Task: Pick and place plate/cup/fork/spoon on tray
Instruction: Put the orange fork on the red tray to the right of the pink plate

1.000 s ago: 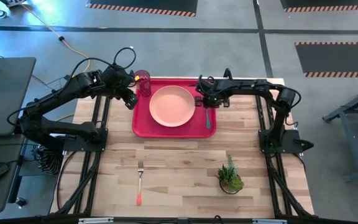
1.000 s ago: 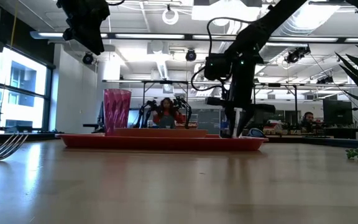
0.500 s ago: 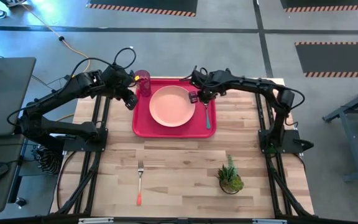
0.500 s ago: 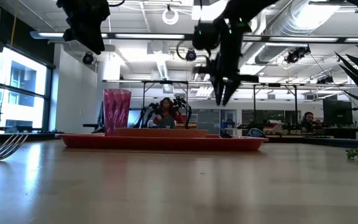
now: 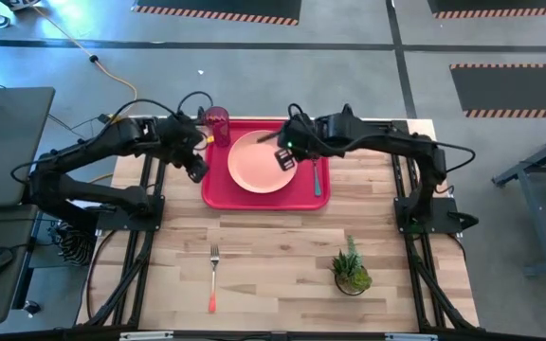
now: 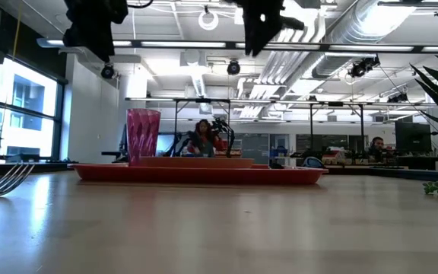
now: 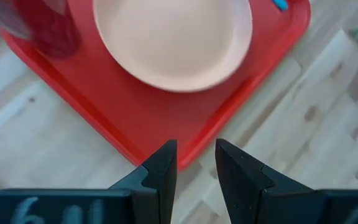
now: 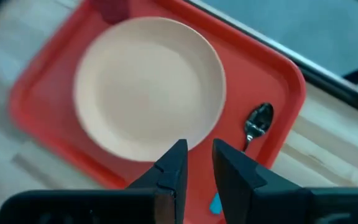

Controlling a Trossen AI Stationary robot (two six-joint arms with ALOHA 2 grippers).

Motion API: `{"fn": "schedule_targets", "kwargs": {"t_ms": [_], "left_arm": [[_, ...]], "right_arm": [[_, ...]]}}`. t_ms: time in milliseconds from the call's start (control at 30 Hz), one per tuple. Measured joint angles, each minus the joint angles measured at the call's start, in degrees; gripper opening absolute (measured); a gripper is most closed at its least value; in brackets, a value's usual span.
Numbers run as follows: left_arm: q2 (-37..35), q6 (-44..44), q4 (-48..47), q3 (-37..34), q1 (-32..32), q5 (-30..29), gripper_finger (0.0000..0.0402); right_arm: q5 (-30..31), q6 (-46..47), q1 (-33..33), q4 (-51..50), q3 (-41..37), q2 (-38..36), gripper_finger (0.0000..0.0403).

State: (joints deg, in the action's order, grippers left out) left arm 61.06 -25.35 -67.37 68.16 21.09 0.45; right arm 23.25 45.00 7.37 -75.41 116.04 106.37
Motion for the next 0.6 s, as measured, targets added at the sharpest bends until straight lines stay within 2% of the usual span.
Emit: {"fn": "schedule_targets", "kwargs": {"t_ms": [167, 367, 500, 600], "left_arm": [[0.0, -5.31, -1.5, 0.01, -5.13, -0.09, 0.0102], [0.0, -14.84, -3.01, 0.0, -11.34, -3.68, 0.0102], [0.0, -24.07, -4.67, 0.0, -15.32, -6.09, 0.0102], [0.0, -30.8, -4.88, 0.01, -18.58, -8.15, 0.0102]], "right_arm": [[3.32, -0.03, -4.47, -4.16, 6.28, 0.0, 0.0067], [6.97, -0.88, -7.0, -11.35, 12.84, 0.0, 0.0067], [8.24, -4.36, -7.43, -14.78, 16.97, -0.04, 0.0067], [7.78, -10.78, -7.38, -14.0, 19.03, -0.37, 0.0067]]}}
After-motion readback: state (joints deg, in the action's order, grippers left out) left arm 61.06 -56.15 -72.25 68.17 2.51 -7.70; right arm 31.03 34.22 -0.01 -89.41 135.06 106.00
